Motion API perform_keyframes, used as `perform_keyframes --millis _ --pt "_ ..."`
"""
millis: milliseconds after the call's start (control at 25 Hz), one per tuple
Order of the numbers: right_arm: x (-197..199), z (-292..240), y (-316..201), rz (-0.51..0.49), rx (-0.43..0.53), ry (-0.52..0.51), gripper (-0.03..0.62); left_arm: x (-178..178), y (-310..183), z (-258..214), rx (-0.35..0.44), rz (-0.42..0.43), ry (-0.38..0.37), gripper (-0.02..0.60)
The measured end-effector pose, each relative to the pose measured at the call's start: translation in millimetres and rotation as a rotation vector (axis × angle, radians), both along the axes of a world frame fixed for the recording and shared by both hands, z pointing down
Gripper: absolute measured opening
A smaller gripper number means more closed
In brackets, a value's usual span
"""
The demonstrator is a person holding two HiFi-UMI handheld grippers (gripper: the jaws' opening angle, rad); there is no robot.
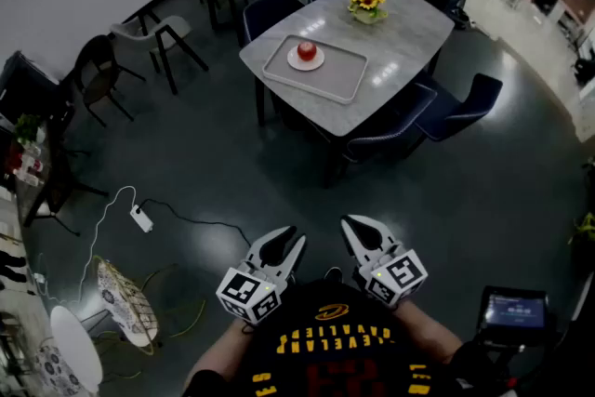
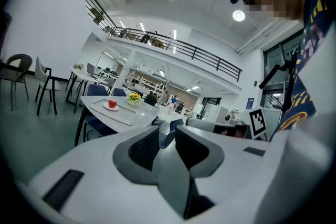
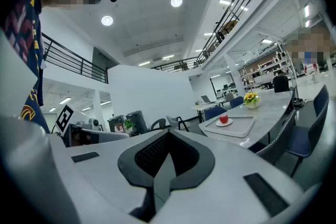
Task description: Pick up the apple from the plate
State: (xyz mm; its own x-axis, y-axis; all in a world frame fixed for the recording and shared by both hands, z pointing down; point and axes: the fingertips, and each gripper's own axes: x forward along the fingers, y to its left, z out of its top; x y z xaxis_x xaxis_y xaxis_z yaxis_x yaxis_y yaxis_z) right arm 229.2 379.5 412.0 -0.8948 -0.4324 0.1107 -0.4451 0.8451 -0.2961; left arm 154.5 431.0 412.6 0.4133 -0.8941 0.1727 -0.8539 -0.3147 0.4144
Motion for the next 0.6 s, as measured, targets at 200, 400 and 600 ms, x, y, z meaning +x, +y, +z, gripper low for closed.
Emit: perform_keyframes --millis 200,400,600 --pt "3 2 -2 -0.005 -0.004 0.003 -0.003 4 -2 4 0.018 0.004 -0.001 0.087" --pt "10 5 -12 -0.01 -0.008 0.003 -0.003 11 -11 6 0.013 0.0 -0.01 0.087" --pt "16 7 -20 -0.014 -0.015 -0.027 -0.003 19 -17 8 0.013 -0.008 -0.022 0.087"
